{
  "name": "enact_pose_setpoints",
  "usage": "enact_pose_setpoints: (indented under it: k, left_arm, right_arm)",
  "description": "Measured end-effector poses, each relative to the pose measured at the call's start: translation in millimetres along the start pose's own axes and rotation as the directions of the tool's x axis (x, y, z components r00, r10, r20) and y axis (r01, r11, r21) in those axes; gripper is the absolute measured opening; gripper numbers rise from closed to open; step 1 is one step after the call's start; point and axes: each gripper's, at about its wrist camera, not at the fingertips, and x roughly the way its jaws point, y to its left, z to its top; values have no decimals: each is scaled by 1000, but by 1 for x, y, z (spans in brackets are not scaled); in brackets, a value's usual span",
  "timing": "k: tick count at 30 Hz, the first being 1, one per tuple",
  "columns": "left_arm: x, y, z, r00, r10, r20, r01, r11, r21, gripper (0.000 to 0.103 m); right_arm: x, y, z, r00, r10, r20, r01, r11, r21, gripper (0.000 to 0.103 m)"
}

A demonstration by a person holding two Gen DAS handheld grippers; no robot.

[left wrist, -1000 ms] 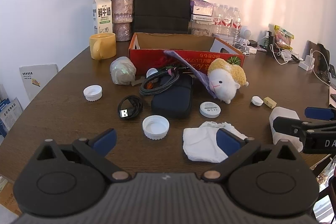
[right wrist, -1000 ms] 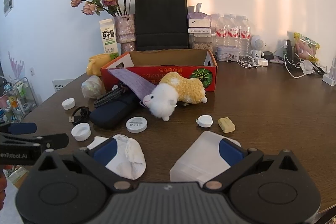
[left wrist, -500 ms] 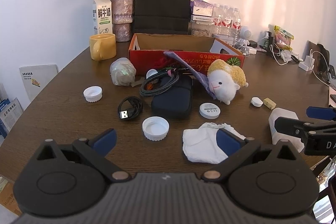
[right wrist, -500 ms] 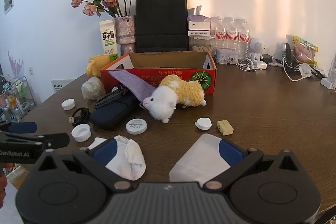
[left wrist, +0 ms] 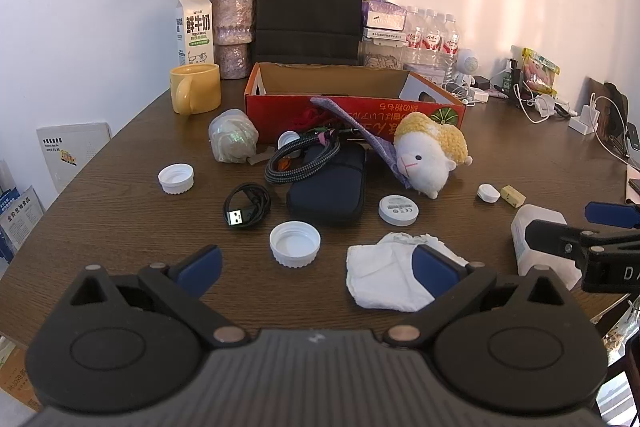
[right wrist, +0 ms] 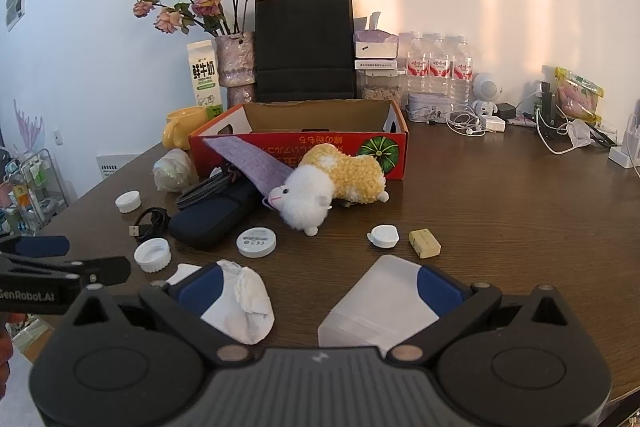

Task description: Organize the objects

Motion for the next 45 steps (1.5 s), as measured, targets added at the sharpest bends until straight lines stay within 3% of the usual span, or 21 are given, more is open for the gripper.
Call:
enact_pose_setpoints:
  k: [45]
  left_arm:
    - [-3, 1, -6, 1000, 2, 5, -2, 1000, -8, 103]
  right_arm:
    - [-1, 1, -2, 1000, -3, 2, 3, 1000, -4, 103]
